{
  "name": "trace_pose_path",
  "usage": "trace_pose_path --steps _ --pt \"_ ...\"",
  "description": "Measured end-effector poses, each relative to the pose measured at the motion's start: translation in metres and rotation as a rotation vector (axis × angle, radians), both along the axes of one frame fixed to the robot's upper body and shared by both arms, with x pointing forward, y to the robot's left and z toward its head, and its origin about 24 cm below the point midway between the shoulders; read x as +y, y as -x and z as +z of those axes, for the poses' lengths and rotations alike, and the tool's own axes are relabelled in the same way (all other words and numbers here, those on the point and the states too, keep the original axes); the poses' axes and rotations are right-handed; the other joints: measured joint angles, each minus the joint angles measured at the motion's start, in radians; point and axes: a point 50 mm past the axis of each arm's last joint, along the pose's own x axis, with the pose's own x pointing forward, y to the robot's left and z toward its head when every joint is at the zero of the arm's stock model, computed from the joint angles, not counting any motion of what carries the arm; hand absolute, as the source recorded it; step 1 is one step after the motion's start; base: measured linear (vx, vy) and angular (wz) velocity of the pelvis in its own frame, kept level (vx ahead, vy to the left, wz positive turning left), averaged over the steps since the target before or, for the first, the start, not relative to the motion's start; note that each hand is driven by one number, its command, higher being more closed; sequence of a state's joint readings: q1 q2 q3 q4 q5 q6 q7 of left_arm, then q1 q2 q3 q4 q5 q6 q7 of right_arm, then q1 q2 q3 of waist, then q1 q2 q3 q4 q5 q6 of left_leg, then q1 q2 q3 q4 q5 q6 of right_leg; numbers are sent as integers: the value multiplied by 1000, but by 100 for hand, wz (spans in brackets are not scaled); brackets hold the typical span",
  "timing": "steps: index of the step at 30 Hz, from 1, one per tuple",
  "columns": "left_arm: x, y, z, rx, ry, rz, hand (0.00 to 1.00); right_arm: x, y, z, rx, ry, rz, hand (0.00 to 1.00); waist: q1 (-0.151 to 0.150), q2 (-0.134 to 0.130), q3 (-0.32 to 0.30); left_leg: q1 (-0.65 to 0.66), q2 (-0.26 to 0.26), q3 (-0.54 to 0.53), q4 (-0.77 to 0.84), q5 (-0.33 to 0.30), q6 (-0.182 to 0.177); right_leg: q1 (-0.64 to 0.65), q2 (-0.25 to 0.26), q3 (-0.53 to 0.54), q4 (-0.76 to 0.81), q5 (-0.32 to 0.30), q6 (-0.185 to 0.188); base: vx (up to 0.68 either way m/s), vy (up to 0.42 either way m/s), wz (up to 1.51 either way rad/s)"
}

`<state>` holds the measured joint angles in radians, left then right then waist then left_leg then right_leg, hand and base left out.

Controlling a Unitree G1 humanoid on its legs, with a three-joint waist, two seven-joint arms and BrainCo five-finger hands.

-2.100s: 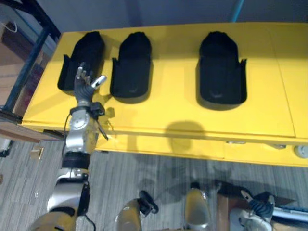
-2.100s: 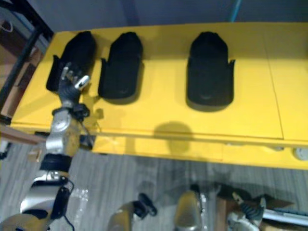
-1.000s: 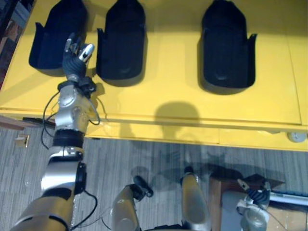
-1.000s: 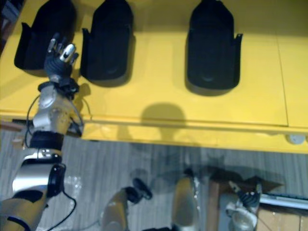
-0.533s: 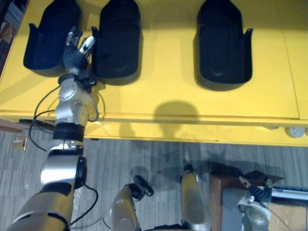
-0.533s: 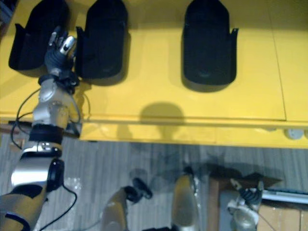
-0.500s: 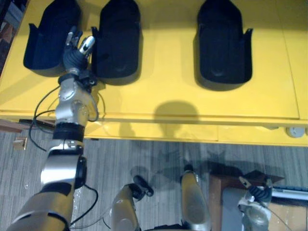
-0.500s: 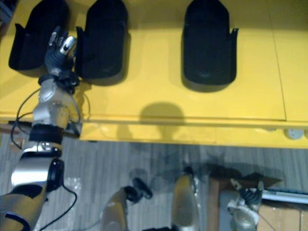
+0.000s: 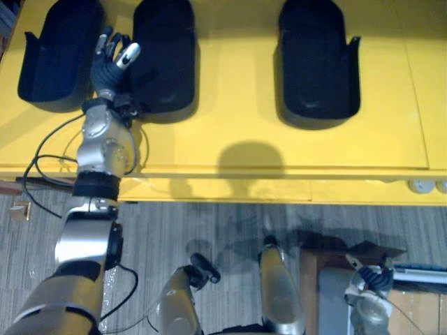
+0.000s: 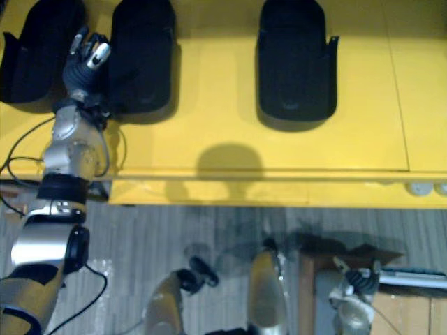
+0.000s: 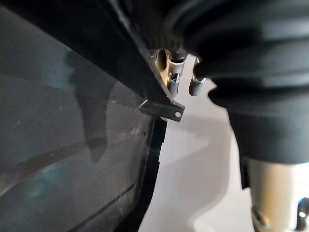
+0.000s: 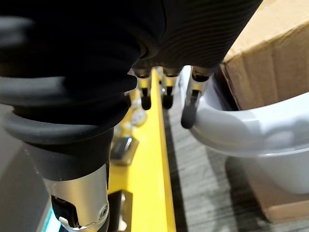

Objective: Walk over and take plastic housings, then place them on the shelf

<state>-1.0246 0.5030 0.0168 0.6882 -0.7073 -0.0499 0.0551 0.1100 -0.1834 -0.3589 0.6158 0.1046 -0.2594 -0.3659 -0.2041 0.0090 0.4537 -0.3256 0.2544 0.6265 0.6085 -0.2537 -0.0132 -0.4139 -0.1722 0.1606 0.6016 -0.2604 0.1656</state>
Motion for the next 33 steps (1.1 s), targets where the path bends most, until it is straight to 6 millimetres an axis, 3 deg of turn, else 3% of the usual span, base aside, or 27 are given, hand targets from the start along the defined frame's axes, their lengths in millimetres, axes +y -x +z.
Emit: trace_pose_path --steps 7,21,33 --pt "-13 -2 10 -17 -47 -55 0 0 -1 1 -6 2 1 0 -4 1 2 -7 18 7 21 -9 -2 -8 13 7 10 0 0 1 -1 -6" --pt "-19 -6 16 -13 -68 -69 0 0 -1 2 -13 -2 -5 0 -15 1 8 -9 28 12 37 -13 -2 -23 18 10 32 -2 0 -3 -2 -1" --pt "-12 -6 14 27 -21 30 0 -1 1 1 -15 1 -5 0 -15 1 8 3 28 11 47 -22 -2 -15 14 8 51 -13 5 0 0 0"
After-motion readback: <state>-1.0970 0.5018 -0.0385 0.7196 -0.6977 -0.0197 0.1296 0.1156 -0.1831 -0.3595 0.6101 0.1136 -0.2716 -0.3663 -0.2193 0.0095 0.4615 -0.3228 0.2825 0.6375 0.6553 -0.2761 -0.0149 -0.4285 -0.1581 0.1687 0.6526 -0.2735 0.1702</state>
